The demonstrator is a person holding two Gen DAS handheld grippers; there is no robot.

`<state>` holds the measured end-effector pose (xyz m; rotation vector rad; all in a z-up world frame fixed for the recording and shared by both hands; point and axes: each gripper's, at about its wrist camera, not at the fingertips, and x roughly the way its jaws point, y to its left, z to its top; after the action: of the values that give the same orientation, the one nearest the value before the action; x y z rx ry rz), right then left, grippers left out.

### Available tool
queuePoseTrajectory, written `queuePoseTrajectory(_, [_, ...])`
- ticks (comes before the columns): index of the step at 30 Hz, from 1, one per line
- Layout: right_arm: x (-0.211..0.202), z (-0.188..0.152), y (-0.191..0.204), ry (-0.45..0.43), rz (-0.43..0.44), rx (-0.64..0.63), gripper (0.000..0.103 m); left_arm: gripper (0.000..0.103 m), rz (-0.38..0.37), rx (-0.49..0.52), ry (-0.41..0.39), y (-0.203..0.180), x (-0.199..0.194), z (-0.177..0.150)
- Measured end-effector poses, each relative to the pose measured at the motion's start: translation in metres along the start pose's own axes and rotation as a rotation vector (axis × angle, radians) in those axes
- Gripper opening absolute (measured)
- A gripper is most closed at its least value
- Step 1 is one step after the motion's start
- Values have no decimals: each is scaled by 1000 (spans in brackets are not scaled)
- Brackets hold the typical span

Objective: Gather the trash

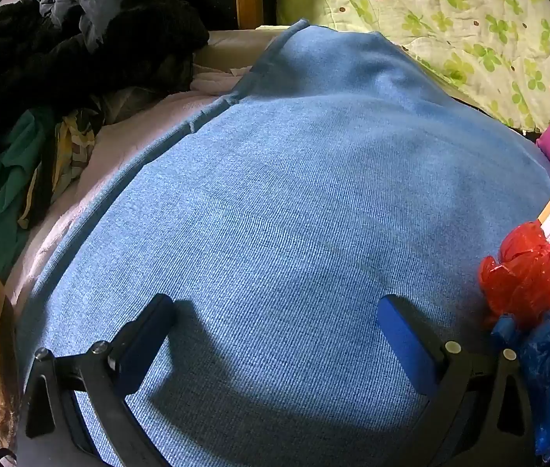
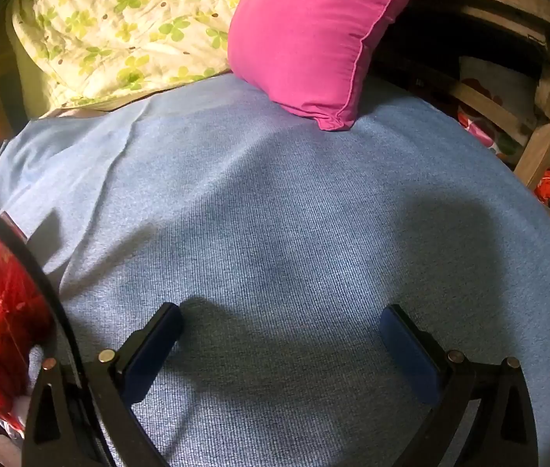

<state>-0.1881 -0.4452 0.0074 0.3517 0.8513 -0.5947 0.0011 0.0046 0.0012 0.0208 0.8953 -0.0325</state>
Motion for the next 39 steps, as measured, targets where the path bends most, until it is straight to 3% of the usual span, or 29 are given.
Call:
queuePoseTrajectory(8, [-20,-7,-2,-26,56,15,103,103,-16,29,-26,4,-7,5])
queuePoseTrajectory(11, [-46,-16,0,-63,62,15,103,103,-9,61,-82,-1,-28,-6])
queuePoseTrajectory(20, [-154,-55,22,-221,215,-44,103,103,-50,112,-247,0,-119,-27])
queuePoseTrajectory(25, [-199,-86,40,-246,285,-98,103,103,-130,87,-261,8,-163,-53])
queuePoseTrajectory(33, [-220,-137,71,-220,346,-158,103,103,-189,146,-248,5,-189,-97])
queuePoseTrajectory(36, [-215,-152,72,-206,361,-136,103,103,-195,190,-267,4,-190,-110])
queuePoseTrajectory(39, [-207,-162,70,-198,356,-104,103,103,-249,192,-269,5,-193,-113])
